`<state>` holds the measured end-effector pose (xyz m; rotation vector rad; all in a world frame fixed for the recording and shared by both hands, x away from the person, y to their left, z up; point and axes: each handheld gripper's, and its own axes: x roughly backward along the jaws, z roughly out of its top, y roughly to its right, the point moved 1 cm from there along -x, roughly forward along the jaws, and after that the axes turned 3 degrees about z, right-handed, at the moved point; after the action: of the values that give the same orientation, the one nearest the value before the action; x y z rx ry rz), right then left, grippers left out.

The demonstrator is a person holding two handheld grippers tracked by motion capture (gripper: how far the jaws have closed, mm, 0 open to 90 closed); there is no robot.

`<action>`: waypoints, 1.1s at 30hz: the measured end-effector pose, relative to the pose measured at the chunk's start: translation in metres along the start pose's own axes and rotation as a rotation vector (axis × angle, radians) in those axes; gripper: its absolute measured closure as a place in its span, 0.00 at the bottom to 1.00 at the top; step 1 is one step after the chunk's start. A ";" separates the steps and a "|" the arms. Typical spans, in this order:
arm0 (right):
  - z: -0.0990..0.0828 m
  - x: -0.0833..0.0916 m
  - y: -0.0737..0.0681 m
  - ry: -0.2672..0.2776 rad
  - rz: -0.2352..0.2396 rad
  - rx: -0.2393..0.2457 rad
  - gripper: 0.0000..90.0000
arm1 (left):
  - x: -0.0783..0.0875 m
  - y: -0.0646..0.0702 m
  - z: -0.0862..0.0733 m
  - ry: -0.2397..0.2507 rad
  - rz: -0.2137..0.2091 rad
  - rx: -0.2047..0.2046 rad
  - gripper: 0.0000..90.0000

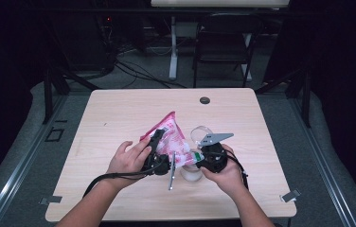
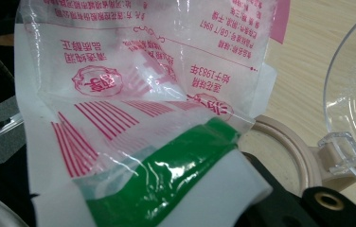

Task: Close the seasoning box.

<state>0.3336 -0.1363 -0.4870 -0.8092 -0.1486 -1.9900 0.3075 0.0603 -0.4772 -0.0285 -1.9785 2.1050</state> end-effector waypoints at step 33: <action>0.000 0.000 0.000 0.002 -0.004 -0.003 1.00 | 0.002 -0.002 0.002 0.012 0.006 -0.002 0.74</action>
<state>0.3340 -0.1363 -0.4876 -0.8093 -0.1465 -1.9952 0.3055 0.0584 -0.4750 -0.0479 -1.9762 2.1018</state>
